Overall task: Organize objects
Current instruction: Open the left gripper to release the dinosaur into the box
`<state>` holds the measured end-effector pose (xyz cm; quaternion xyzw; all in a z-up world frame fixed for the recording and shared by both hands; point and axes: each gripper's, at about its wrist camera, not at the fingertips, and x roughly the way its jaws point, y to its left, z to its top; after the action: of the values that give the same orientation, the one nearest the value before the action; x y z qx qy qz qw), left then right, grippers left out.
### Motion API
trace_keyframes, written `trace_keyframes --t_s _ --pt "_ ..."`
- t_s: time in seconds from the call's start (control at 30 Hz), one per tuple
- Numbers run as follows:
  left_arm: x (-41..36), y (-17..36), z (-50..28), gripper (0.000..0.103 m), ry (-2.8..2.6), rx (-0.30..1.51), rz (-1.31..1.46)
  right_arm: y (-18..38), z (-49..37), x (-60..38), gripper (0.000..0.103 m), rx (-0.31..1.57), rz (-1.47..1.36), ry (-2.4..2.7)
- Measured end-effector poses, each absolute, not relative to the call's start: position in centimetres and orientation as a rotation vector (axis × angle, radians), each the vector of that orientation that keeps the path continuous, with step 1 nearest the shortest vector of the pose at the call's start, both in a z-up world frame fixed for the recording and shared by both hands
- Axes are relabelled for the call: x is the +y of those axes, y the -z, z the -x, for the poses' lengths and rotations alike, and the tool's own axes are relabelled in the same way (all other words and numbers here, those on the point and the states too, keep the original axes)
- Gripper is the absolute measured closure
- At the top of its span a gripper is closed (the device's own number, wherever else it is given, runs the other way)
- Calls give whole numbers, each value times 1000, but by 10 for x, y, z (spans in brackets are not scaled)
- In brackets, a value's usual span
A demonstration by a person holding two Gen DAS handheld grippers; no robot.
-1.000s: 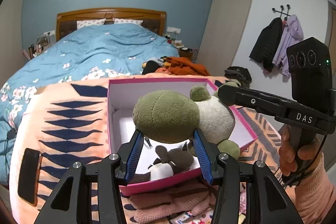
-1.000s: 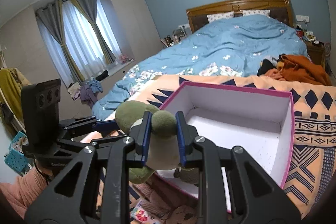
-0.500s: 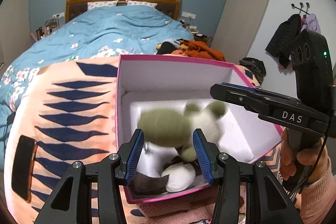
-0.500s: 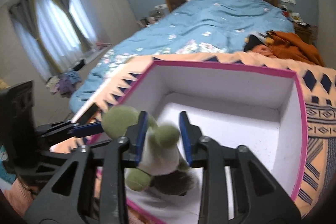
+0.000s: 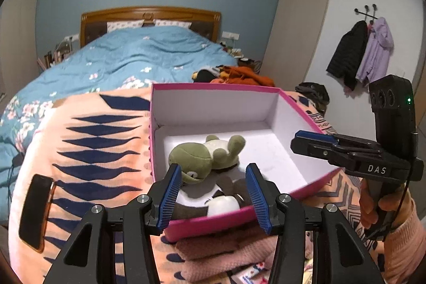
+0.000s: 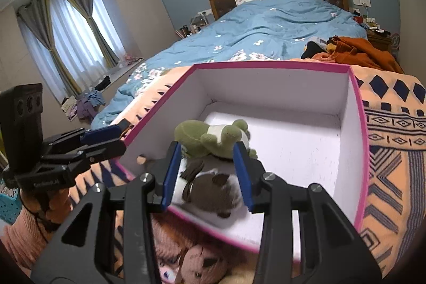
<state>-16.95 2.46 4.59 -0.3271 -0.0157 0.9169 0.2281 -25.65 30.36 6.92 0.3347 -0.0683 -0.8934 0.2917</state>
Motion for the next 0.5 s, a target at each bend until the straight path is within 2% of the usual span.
trace_keyframes --t_s 0.23,0.3,0.5 --pt "20 -51 132 33 -2546 -29 791 -76 209 321 58 -225 -815 2372" --pt "19 -49 123 27 -2544 -26 774 -75 198 324 52 -223 -809 2375" --pt "22 -28 108 26 -2506 -17 811 -52 171 322 51 -198 -880 2352"
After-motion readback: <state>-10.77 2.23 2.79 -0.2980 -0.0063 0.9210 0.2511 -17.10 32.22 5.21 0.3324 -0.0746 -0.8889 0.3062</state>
